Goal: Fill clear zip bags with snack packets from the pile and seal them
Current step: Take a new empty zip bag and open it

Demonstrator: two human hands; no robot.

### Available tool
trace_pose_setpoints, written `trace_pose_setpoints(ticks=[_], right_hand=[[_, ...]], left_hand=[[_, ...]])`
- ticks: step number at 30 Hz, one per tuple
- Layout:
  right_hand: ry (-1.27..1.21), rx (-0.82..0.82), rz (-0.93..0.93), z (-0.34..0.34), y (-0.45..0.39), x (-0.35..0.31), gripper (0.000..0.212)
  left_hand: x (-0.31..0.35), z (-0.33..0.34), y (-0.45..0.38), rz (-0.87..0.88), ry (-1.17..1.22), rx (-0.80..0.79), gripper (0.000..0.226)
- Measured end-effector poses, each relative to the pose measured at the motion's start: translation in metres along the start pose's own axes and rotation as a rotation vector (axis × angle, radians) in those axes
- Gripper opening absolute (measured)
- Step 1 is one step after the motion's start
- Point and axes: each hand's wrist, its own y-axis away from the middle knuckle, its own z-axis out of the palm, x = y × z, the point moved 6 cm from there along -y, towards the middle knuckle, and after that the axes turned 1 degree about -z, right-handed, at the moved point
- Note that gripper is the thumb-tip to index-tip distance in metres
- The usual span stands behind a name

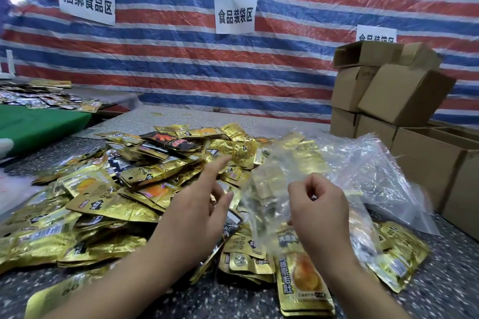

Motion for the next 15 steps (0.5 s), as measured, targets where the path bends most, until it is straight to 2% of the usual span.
trace_pose_setpoints(ticks=[1, 4, 7, 11, 15], right_hand=[[-0.005, -0.003, 0.004, 0.001, 0.000, -0.001, 0.031], [-0.038, -0.005, 0.030, 0.005, 0.001, -0.001, 0.031], [-0.052, -0.027, 0.093, 0.009, 0.004, 0.003, 0.031], [-0.112, -0.059, 0.180, 0.013, 0.003, 0.013, 0.032], [-0.137, -0.021, 0.231, 0.003, -0.004, 0.019, 0.032]], left_hand=[[0.011, -0.003, 0.000, 0.083, -0.056, 0.001, 0.049], [0.037, -0.002, 0.007, 0.284, -0.166, -0.084, 0.040], [0.048, 0.009, 0.019, 0.352, -0.192, -0.218, 0.050], [0.040, 0.021, 0.022, 0.312, -0.198, -0.263, 0.033], [0.026, 0.010, 0.011, 0.207, -0.107, -0.117, 0.033]])
